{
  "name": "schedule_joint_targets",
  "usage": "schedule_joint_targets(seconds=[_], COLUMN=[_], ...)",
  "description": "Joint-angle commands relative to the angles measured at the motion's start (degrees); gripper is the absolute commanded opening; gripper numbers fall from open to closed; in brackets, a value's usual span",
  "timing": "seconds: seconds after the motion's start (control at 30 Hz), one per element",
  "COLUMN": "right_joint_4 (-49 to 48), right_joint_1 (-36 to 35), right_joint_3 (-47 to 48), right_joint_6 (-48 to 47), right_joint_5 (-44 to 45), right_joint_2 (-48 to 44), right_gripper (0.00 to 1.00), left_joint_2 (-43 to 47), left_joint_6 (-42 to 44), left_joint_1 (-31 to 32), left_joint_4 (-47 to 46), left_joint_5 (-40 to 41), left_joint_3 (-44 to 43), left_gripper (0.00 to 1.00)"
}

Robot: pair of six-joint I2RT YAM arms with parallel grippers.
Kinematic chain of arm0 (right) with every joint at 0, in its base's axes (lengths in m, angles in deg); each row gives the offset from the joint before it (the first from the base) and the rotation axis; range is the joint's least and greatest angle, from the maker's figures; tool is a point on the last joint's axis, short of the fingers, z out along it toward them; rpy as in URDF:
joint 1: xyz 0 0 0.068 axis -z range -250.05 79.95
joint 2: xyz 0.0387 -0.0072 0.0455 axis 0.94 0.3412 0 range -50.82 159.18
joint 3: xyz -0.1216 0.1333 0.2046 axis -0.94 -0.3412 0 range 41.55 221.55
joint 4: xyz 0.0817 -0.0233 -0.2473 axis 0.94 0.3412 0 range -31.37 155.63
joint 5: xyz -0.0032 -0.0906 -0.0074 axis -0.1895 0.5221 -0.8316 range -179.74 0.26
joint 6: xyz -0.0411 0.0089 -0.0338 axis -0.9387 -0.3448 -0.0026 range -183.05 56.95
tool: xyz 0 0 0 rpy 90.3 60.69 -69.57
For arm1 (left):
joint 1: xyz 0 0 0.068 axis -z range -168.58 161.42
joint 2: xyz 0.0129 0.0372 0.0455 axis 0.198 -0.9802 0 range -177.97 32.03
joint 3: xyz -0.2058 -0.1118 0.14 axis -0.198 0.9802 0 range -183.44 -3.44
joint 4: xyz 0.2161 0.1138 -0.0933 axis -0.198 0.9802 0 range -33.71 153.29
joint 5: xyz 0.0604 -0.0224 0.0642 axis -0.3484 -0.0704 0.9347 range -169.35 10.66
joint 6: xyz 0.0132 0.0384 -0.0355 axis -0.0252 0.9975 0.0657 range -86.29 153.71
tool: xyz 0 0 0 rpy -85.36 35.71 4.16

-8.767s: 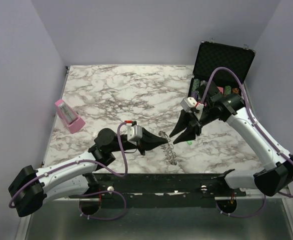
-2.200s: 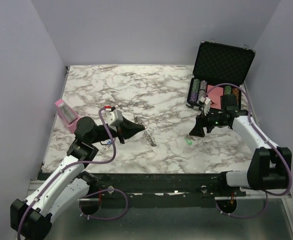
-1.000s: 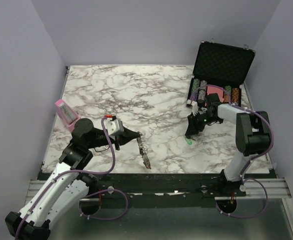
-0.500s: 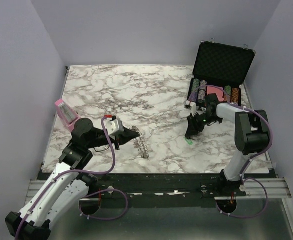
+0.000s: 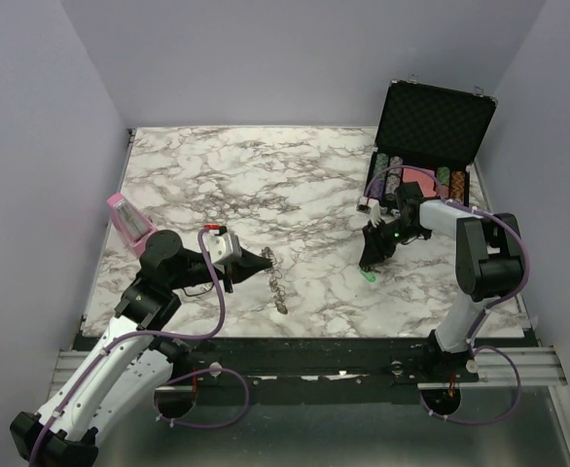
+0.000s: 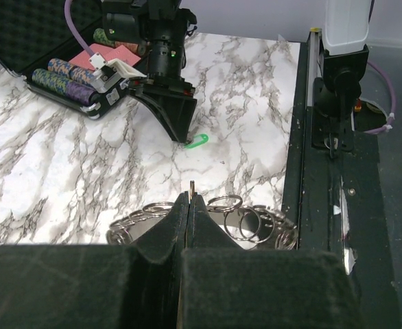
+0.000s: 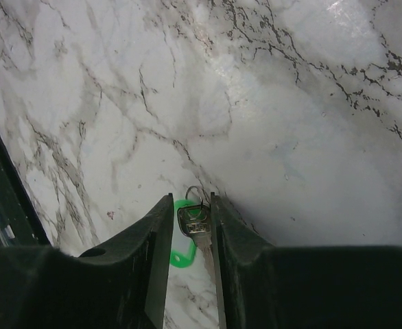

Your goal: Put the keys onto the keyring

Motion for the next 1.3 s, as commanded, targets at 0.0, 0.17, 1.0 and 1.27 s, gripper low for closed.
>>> schedule_joint_targets(seconds=[0.0, 0.17, 1.0, 1.27], right_joint_4=[2.21, 2.82, 4.23, 3.97], right_joint_1=[-0.25, -0.25, -0.33, -0.77], right_joint_3=[1.18, 1.27, 0.83, 0.56], right_joint_6=[-1.53, -2.23, -3.46, -3.46], right_joint_5=[-2.23, -3.2, -2.94, -1.44], right_joint_2=[0.38, -0.06, -0.58, -0.58], right_gripper=[0.36, 0.35, 0.32, 0.3], left_joint_2=[0.57, 0.48, 0.48, 0.57], left_joint_6=[0.93, 0.93, 1.11, 1.19], left_joint_1=[-0.17, -0.17, -0.17, -0.17], left_joint_4=[-0.63, -0.54, -0.19, -0.19], left_joint_5=[-0.31, -0.31, -0.31, -0.13], left_joint_3=[-1.56, -1.47, -1.65, -1.65], left_gripper=[0.0, 0.0, 0.0, 0.0])
